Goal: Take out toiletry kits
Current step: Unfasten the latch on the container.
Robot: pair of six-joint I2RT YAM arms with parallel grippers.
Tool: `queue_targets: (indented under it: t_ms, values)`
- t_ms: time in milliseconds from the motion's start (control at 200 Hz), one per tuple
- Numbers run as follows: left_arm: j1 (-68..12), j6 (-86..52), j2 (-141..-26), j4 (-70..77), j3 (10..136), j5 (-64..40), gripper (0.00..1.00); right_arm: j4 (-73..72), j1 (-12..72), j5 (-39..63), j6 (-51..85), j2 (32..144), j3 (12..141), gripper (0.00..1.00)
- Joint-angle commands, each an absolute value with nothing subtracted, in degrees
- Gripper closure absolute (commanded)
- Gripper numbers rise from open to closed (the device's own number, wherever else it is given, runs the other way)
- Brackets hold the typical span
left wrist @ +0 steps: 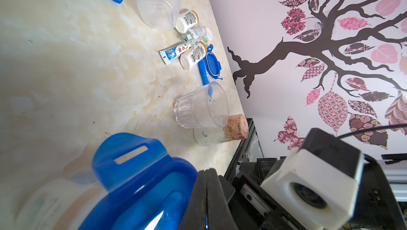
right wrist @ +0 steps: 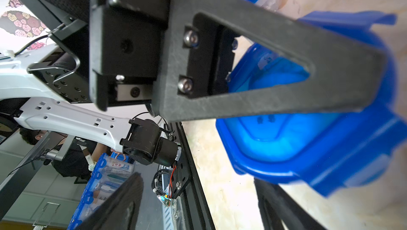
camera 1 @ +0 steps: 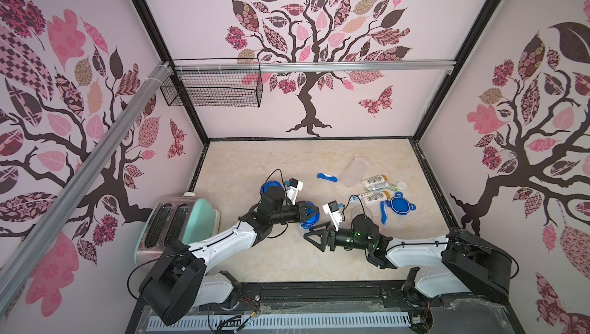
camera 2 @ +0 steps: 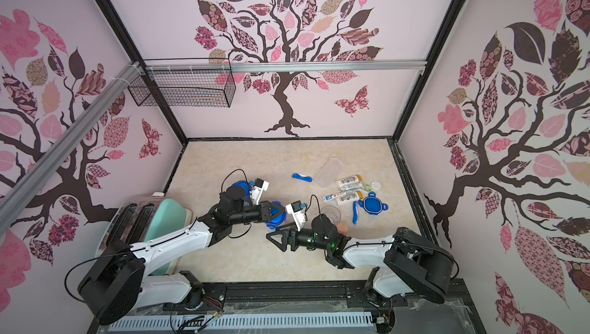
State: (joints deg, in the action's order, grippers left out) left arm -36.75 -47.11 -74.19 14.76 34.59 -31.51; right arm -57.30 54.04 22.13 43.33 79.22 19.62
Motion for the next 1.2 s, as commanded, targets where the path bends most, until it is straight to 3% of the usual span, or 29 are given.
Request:
queue_targets:
  t_ms: [0, 620, 1195]
  values:
    - [-36.94, -45.89, -76.96, 7.45, 31.38, -28.56, 0.95, -60.1, 54.21, 20.14, 41.28, 80.1, 22.13, 0.18]
    - [-37.01, -45.61, -78.67, 8.44, 30.22, -28.62, 0.95, -57.08, 54.32, 20.46, 34.16, 80.15, 23.73, 0.2]
    - [-37.0, -45.43, -79.62, 8.76, 29.78, -28.5, 0.95, -73.72, 54.33, 30.2, 31.14, 81.46, 22.15, 0.2]
